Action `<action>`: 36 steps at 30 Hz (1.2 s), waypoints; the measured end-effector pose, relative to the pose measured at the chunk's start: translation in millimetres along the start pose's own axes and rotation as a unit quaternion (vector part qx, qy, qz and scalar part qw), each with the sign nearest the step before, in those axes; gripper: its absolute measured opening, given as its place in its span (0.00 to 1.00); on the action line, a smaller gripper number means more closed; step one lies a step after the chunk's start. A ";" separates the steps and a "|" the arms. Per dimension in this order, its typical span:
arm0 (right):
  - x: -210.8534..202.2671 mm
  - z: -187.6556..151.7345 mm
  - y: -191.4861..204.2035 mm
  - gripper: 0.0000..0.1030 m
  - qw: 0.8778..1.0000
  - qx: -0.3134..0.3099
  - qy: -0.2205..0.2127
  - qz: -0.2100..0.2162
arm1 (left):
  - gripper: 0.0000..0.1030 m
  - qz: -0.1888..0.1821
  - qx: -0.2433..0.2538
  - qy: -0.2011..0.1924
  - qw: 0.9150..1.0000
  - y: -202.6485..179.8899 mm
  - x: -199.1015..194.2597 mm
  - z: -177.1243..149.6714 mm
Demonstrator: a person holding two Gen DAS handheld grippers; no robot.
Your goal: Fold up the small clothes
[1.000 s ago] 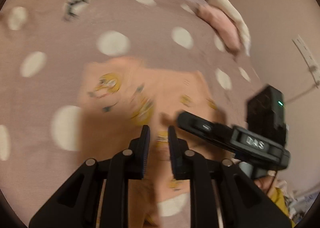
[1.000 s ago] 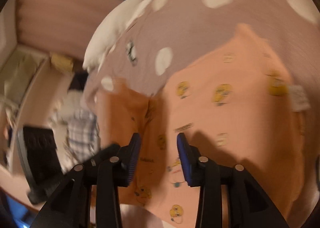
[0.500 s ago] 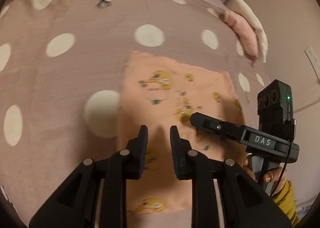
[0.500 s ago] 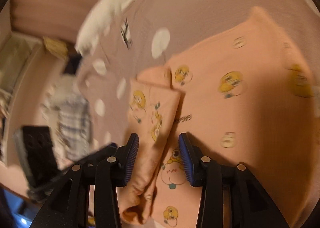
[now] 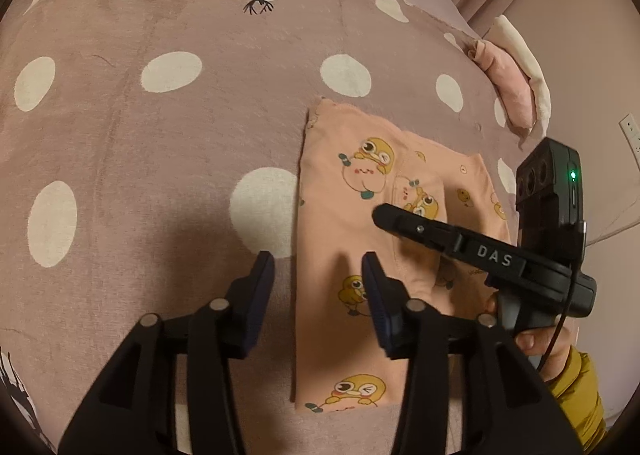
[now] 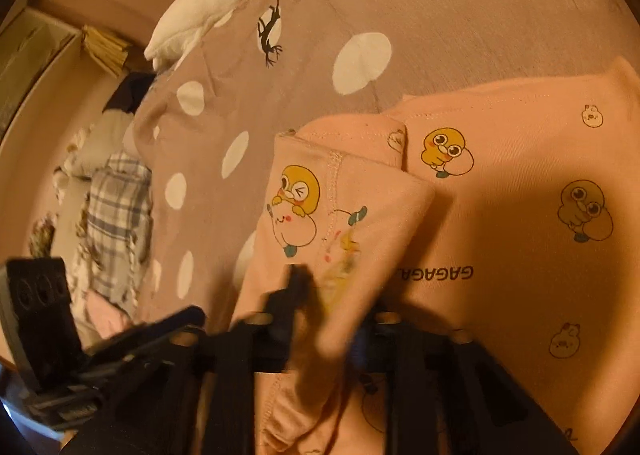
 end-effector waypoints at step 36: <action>-70.6 28.1 -85.4 0.09 0.990 0.016 -0.058 -0.128 | 0.84 -0.014 0.016 0.025 0.999 -35.5 35.2 -1.3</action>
Point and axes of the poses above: each gripper's, at about its wrist camera, not at the fingertips, and x roughly the way its jaws point, y to its left, z to its top, the point moved 10 cm from there along x, roughly the way its jaws point, and after that the axes turned 7 degrees about -z, right-handed, at the moved point
